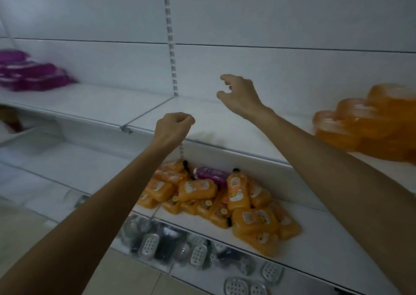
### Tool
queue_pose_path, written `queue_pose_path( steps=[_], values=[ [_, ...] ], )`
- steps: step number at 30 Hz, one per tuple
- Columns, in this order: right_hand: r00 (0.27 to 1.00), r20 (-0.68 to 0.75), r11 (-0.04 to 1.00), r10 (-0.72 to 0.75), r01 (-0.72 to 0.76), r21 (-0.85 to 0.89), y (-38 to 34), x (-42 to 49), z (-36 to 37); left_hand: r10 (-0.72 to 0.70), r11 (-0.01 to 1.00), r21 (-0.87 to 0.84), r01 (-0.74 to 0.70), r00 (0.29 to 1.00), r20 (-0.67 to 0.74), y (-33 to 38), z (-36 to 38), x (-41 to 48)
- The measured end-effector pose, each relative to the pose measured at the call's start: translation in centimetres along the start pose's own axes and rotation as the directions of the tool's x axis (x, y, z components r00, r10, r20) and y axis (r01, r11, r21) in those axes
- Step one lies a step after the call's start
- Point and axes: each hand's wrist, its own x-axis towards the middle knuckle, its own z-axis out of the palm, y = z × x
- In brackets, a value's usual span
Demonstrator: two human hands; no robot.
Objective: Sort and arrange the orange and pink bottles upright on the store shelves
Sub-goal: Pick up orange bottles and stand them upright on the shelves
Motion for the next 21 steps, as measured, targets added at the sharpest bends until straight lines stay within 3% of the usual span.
queue_pose_path(
  steps=[8, 14, 21],
  values=[
    [0.990, 0.084, 0.987, -0.111, 0.100, 0.125, -9.1, -2.0, 12.0, -0.067, 0.995, 0.069, 0.072, 0.995, -0.069, -10.6, -8.5, -3.1],
    [0.970, 0.142, 0.964, -0.197, 0.165, 0.208, -13.2, -4.7, 20.3, -0.191, 0.973, 0.108, 0.202, 0.976, -0.103, -18.0, -13.1, -5.2],
    [0.935, 0.345, 0.984, -0.082, 0.020, 0.179, -11.5, -6.3, 28.5, -0.309, 0.942, 0.094, 0.321, 0.943, -0.127, -25.0, -14.4, -6.2]
  ],
)
